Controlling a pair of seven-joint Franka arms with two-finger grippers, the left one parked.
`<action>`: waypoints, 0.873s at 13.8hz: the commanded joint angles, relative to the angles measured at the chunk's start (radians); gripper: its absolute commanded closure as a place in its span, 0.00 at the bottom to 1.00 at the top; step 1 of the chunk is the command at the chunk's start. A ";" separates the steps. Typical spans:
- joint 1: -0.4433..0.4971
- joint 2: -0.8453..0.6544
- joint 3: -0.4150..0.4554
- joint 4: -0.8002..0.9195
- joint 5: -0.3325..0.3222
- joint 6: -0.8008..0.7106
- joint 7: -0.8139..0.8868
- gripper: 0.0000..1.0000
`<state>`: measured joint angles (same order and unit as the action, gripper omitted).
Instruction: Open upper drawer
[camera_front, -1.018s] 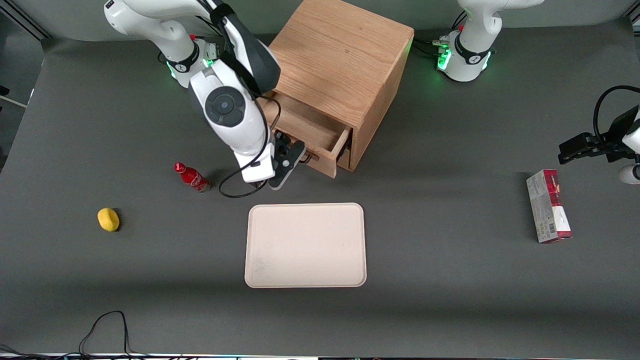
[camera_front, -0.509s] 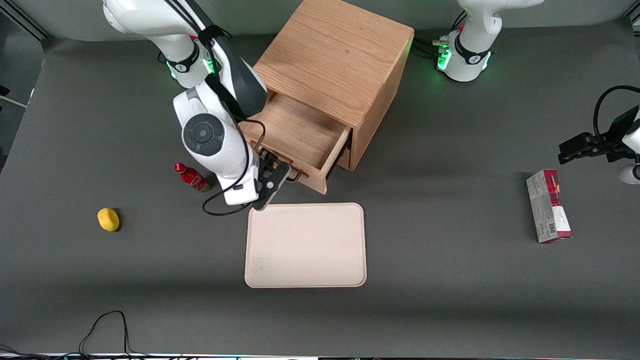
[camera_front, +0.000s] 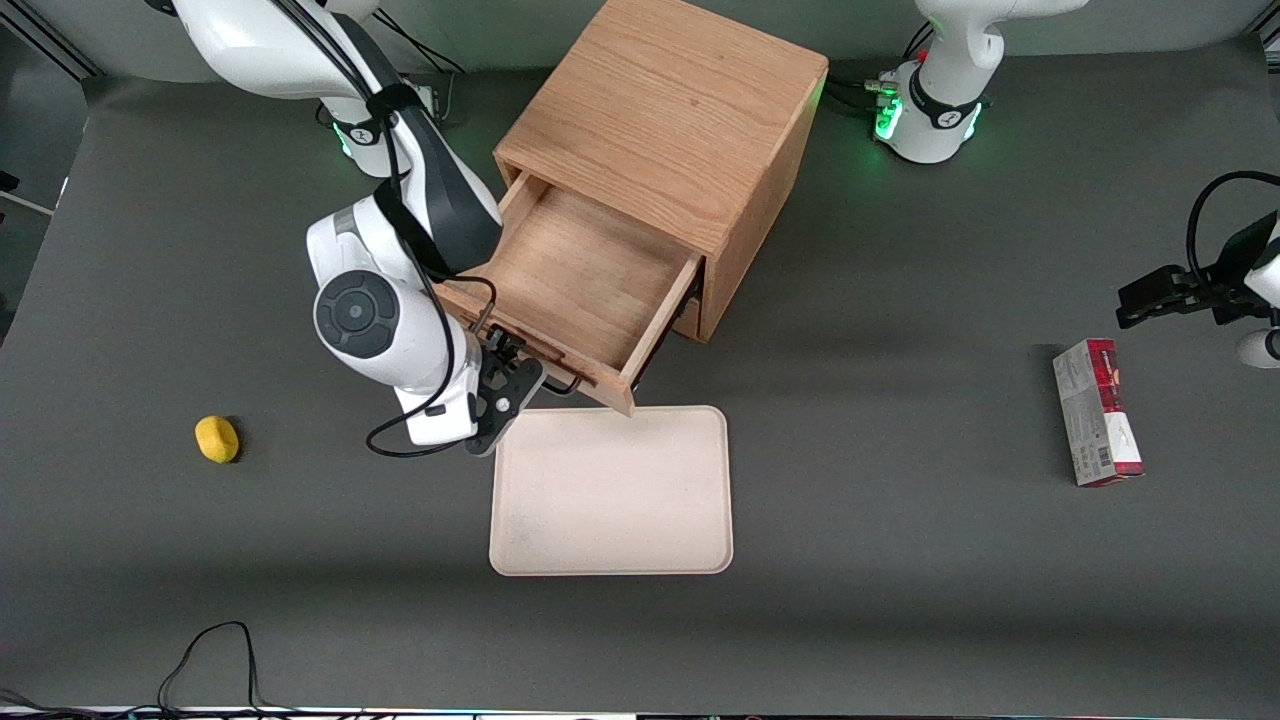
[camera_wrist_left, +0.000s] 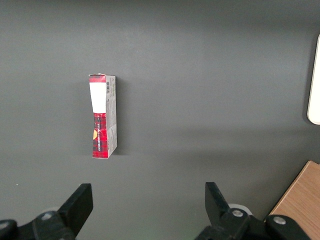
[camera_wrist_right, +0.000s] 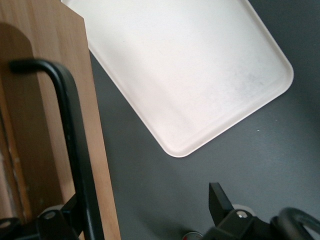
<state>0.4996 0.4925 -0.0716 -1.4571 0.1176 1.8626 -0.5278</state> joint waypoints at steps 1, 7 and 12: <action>-0.023 0.047 0.001 0.075 0.020 -0.031 -0.052 0.00; -0.047 0.084 0.001 0.127 0.016 -0.043 -0.066 0.00; -0.047 0.077 0.001 0.139 0.024 -0.046 -0.057 0.00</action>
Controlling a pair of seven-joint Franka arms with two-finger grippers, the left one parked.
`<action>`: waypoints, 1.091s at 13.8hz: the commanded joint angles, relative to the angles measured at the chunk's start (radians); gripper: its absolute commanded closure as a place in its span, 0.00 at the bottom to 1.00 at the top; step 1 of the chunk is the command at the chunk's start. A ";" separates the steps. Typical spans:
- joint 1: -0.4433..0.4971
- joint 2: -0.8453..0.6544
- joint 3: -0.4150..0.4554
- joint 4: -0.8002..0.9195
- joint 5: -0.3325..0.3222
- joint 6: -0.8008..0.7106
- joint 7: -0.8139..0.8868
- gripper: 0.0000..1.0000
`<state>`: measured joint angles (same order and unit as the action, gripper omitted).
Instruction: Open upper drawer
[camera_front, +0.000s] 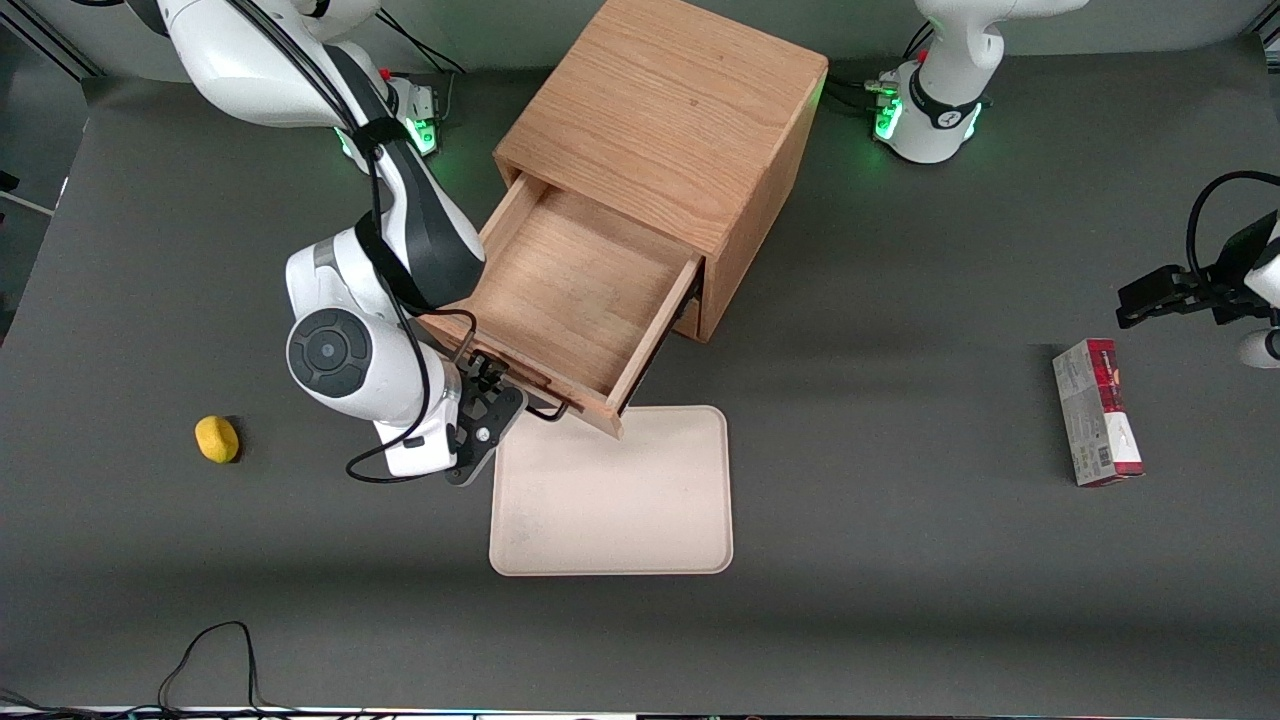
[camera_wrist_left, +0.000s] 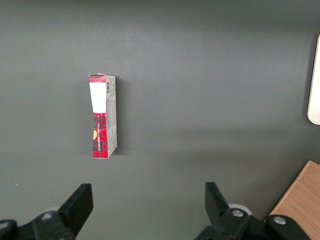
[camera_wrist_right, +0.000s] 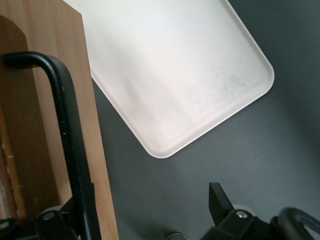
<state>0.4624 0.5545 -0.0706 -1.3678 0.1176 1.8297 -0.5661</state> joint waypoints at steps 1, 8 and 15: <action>-0.010 0.013 0.002 0.074 0.024 -0.039 -0.015 0.00; -0.011 -0.047 -0.003 0.226 0.011 -0.194 0.050 0.00; -0.008 -0.188 -0.139 0.217 -0.007 -0.337 0.516 0.00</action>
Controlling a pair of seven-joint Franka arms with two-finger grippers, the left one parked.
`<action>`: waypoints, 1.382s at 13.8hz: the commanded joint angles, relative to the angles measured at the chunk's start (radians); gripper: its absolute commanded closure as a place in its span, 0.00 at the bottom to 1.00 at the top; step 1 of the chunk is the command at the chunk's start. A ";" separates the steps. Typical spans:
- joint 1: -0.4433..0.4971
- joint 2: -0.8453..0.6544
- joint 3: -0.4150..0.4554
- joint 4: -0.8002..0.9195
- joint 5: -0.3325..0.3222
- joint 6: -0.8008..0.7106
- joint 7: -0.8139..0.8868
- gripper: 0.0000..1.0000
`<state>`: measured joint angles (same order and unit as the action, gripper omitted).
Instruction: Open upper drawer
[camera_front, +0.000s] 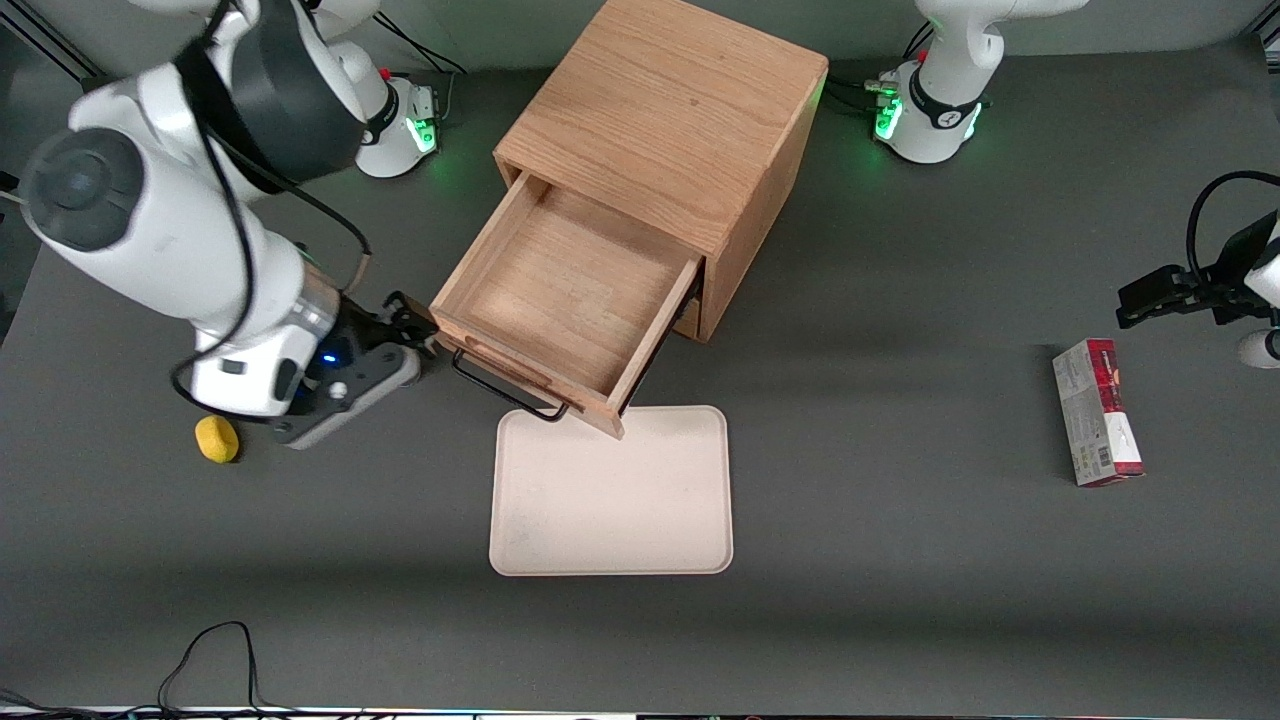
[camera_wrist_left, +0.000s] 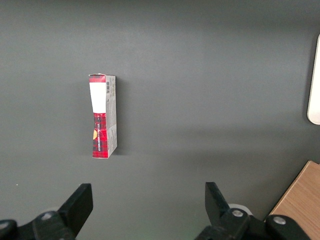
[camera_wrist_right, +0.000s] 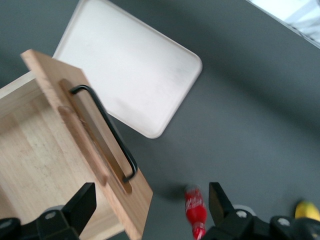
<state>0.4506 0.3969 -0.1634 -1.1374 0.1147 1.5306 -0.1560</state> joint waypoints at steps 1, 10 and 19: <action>0.003 -0.047 -0.079 -0.016 -0.003 -0.053 0.162 0.00; -0.204 -0.248 -0.054 -0.242 -0.032 0.078 0.207 0.00; -0.406 -0.375 0.110 -0.452 -0.113 0.183 0.196 0.00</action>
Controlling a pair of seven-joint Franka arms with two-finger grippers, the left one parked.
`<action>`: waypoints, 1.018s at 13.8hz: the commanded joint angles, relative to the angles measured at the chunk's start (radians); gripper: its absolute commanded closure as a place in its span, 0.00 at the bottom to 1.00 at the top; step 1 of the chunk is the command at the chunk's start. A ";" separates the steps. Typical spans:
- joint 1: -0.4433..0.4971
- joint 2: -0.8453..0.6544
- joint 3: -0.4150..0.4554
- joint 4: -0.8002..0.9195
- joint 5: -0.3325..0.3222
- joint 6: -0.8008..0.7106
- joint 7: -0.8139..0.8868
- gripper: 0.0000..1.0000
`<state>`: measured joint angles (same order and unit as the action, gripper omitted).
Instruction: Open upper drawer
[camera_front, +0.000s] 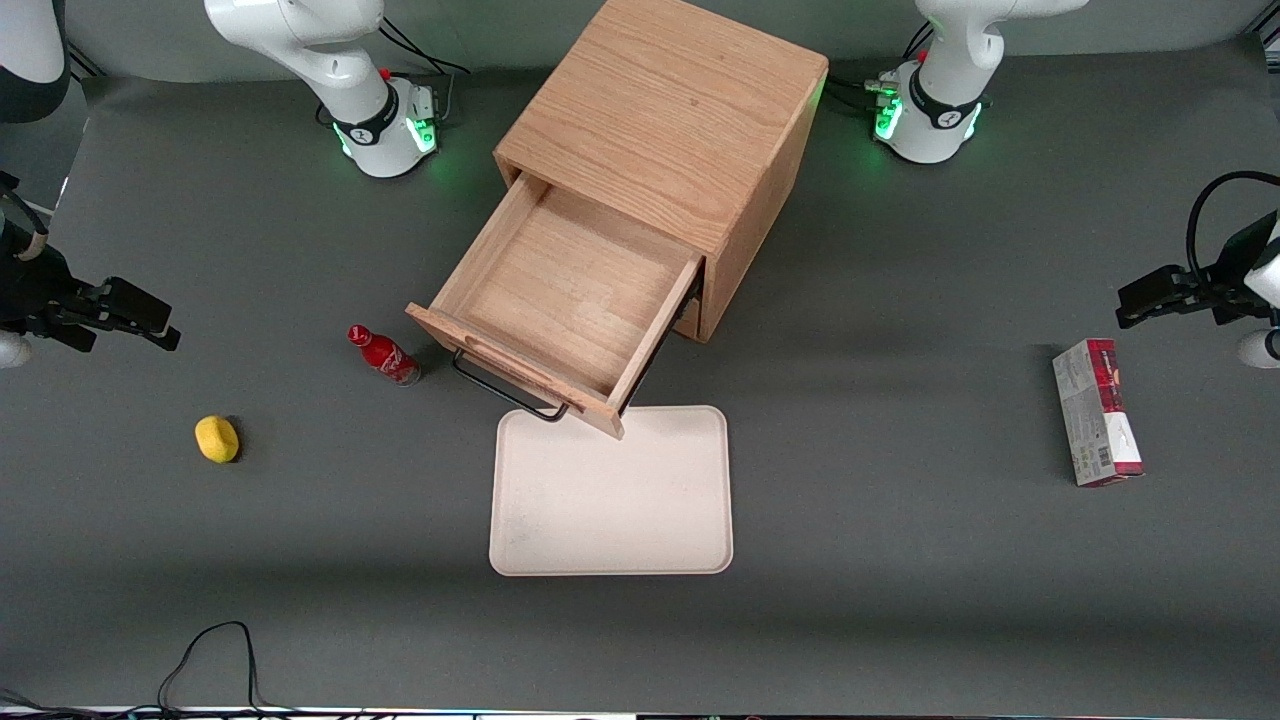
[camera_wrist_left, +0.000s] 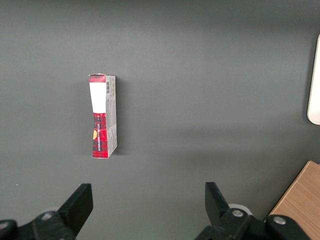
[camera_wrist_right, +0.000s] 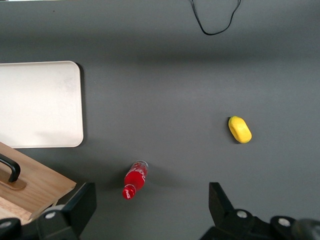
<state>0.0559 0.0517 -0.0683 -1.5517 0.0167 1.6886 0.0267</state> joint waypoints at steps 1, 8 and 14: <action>-0.011 -0.030 0.013 -0.036 -0.015 0.022 0.013 0.00; -0.002 -0.027 0.009 -0.025 -0.015 0.008 0.016 0.00; 0.006 -0.024 -0.007 -0.022 -0.018 0.006 0.019 0.00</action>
<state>0.0560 0.0490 -0.0708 -1.5566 0.0130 1.6893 0.0267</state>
